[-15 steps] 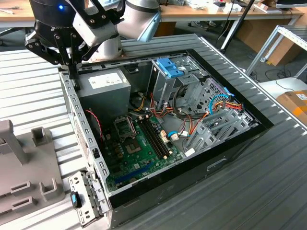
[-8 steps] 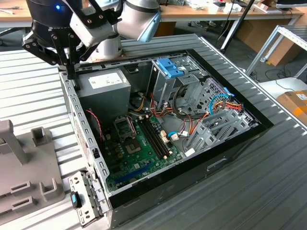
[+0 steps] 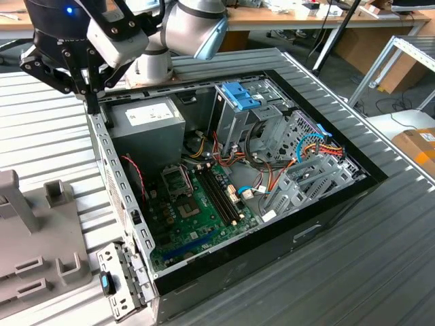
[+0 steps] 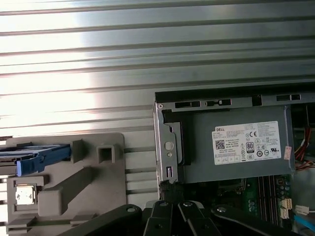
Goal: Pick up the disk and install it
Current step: 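Reach for the disk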
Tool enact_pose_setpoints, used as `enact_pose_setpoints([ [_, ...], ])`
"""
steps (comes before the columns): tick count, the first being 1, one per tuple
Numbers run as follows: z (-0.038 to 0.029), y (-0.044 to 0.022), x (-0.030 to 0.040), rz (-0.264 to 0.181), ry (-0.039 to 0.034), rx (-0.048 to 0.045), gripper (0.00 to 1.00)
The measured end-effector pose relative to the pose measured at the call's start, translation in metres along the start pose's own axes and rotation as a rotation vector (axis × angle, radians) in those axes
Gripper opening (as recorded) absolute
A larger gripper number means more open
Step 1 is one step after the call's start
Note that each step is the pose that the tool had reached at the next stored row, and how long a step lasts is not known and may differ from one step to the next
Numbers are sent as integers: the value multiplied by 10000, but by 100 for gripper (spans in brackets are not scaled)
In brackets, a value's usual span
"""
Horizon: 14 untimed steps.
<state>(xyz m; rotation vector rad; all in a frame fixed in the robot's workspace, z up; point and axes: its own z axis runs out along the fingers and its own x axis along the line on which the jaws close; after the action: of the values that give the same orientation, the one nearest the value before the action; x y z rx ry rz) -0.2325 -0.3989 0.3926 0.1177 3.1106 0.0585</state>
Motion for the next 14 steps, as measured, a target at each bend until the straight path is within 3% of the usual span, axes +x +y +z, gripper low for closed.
enact_pose_setpoints([
  [14, -4, -11, 143, 0, 0, 0, 11],
])
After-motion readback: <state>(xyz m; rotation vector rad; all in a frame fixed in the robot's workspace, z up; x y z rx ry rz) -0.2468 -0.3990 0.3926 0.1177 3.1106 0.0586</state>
